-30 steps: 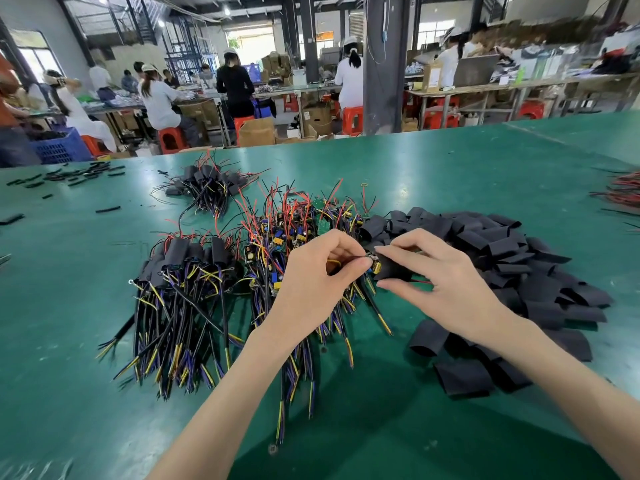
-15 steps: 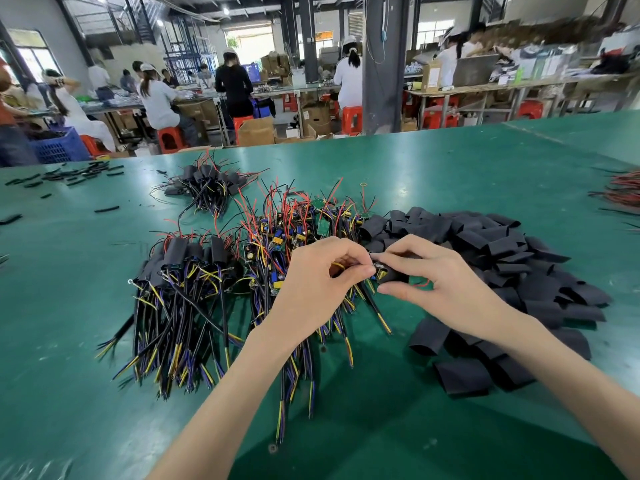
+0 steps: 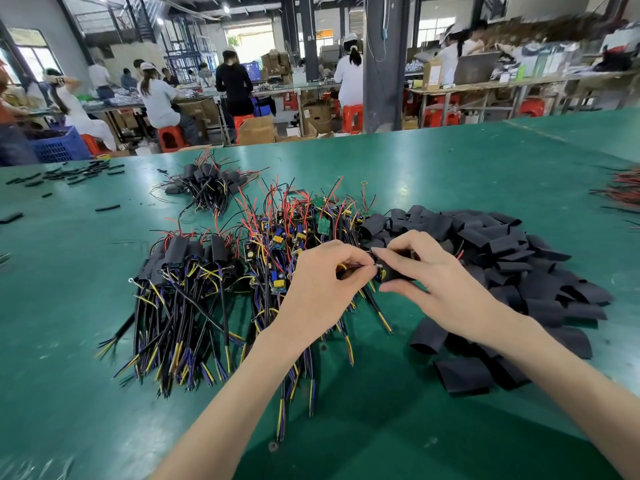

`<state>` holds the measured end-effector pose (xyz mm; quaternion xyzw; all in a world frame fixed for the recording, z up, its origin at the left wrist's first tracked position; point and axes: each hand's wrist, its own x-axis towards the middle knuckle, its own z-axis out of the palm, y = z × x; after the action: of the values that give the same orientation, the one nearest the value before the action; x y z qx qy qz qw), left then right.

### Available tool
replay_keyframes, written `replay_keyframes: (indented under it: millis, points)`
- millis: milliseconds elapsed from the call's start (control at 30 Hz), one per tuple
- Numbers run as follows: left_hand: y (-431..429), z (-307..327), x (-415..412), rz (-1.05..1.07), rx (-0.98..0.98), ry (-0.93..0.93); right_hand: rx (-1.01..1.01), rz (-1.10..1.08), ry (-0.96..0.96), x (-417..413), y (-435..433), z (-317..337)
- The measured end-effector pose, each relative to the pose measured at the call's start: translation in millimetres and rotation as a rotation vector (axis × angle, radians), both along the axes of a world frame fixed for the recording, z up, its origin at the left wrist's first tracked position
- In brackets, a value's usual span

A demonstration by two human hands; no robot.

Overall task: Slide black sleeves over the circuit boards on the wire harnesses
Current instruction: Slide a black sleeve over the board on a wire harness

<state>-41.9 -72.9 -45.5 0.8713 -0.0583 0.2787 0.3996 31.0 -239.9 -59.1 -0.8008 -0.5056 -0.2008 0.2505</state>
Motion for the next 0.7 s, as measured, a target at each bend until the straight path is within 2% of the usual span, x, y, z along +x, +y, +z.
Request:
replay_keyframes:
  millis: [167,467,700]
  points:
    - [-1.8,-3.7,0.7,0.015,0.021,-0.004,-0.04,0.018,0.029,-0.1,-0.7,-1.7]
    - [-6.1,-10.8,4.8,0.059,-0.024,0.008,-0.087,-0.069,-0.1,-5.6,6.1,-7.0]
    - [-8.0,-15.3,5.7,0.082,-0.144,0.043,-0.126,-0.13,-0.221,-3.0,8.1,-13.3]
